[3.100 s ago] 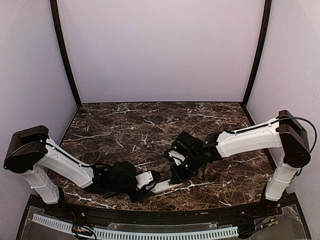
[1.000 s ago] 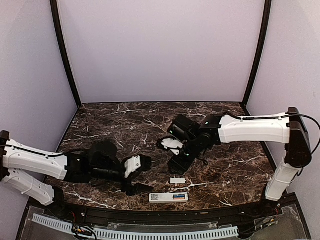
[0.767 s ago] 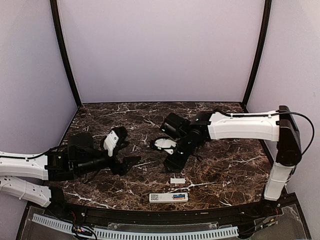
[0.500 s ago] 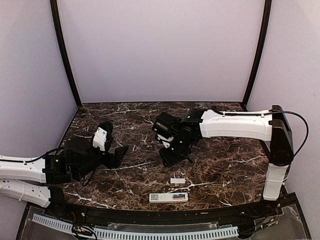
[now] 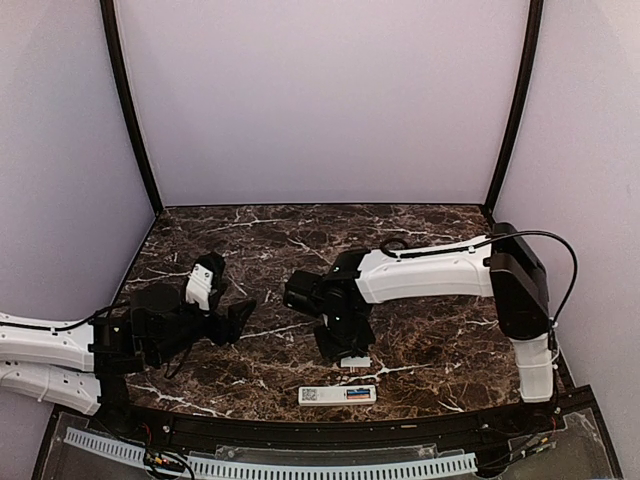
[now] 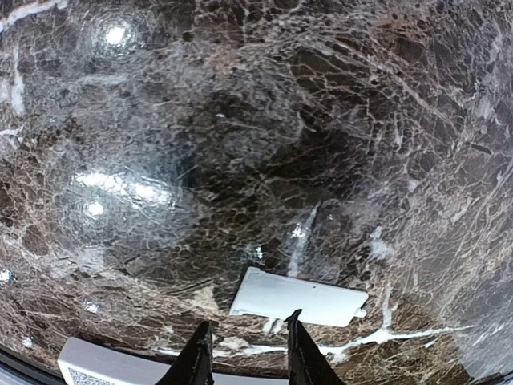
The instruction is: Load the batteries into the remote control
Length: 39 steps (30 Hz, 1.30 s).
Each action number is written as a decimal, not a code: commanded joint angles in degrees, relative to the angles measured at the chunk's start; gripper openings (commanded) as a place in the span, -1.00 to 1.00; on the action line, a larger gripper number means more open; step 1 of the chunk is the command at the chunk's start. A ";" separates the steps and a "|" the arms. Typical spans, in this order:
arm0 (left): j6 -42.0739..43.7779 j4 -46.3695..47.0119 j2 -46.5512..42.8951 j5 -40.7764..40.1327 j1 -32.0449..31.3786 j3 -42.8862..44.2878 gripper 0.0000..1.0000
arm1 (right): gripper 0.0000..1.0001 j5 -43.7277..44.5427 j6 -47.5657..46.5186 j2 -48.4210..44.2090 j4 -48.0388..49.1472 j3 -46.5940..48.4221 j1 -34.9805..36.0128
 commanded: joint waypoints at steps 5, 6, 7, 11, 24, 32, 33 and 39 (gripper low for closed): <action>0.71 3.77 1.82 4.56 0.13 -0.42 0.46 | -0.43 -0.17 2.97 1.69 0.76 -0.49 0.25; 0.71 3.82 1.71 4.66 0.12 -0.41 0.46 | -0.44 -0.28 2.92 1.87 0.68 -0.77 0.21; 0.77 3.83 1.59 4.75 0.12 -0.47 0.46 | -0.45 -0.42 2.92 1.89 0.82 -1.18 0.18; 1.03 4.19 1.10 4.99 0.13 -0.63 0.46 | -0.49 -1.67 2.70 2.14 3.20 -2.66 -0.11; 2.19 4.33 1.28 4.68 0.19 -0.64 0.46 | -1.00 -5.03 -3.06 1.56 9.31 -7.65 -1.99; 3.27 3.49 0.72 4.56 0.20 -0.68 0.46 | -1.00 -11.73 -9.88 -2.95 14.67 -10.38 -1.99; 3.44 3.49 0.70 4.57 0.18 -0.68 0.46 | -1.00 -13.05 -10.35 -4.22 16.40 -11.39 -2.00; 5.00 5.54 1.68 5.79 0.10 -1.50 0.44 | -1.00 -15.41 -11.32 -8.02 20.05 -14.47 -2.49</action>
